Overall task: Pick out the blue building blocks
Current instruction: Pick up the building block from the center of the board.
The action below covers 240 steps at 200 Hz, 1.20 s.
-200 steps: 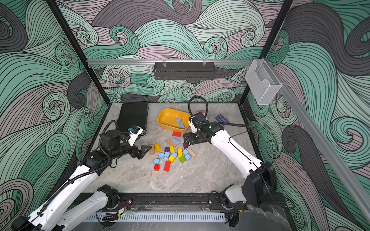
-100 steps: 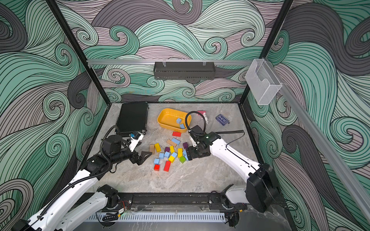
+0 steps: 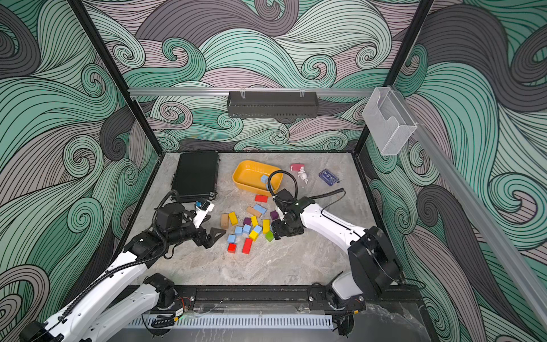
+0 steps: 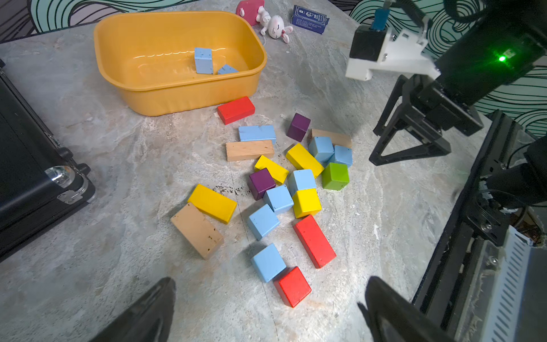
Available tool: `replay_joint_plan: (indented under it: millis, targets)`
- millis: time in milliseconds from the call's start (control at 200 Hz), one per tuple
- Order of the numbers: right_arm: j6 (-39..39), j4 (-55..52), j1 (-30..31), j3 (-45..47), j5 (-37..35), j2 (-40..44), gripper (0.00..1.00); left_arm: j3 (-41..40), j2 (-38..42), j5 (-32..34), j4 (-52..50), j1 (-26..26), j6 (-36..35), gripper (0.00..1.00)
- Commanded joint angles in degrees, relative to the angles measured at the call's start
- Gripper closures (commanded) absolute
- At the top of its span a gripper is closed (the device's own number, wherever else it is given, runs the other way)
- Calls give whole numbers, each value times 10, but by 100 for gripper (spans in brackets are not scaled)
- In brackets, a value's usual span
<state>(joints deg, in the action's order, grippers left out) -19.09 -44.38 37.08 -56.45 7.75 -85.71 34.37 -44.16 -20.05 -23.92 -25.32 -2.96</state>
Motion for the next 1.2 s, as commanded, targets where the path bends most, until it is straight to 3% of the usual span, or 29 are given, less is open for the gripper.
replay_joint_plan:
  millis: [0,335,1196]
  targets:
    - [1,20,2,7,10,-19,28,3,-4,5,7,-8,6,1]
    - [13,37,4,8,0,-67,39,1,-14,15,11,-13,10,1]
    - [48,62,3,-47,-32,-152,47,23,-43,68,10,-17,1,1]
